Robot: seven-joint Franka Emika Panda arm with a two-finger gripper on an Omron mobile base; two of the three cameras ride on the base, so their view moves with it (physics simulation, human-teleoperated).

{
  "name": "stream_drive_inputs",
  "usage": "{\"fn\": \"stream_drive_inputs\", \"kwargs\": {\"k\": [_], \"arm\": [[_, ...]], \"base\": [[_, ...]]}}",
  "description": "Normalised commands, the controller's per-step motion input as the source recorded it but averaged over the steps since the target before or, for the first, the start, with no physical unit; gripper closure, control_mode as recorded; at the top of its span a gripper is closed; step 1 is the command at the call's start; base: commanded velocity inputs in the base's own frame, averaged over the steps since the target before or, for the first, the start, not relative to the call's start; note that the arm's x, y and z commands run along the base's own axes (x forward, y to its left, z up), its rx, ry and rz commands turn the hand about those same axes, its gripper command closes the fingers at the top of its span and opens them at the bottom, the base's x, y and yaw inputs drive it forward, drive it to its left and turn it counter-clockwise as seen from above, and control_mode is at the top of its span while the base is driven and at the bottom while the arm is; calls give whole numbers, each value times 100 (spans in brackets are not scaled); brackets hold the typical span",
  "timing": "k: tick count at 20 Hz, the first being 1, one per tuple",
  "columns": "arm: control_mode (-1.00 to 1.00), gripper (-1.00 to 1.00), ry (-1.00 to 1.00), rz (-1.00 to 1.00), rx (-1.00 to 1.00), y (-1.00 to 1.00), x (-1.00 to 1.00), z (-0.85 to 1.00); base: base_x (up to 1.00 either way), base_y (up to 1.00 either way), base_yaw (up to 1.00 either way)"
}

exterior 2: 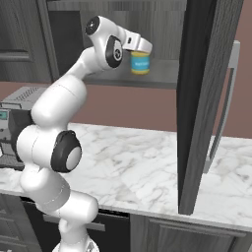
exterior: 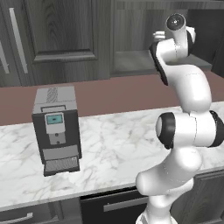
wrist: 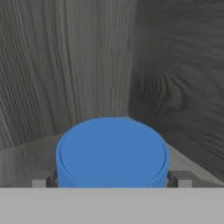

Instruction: Move the mustard and mayonnaise from the cabinet to the dining counter.

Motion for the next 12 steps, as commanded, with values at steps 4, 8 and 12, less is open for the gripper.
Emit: {"fn": "stream_drive_inputs", "kwargs": {"k": [4,8,12], "arm": [[-100,100,0,0,0,0,12,-1],[-100,100,-4,0,0,0,-17,0],[-100,100,-22,0,0,10,-94,0]], "base": [[0,0,0],[0,0,0],[0,0,0]]}}
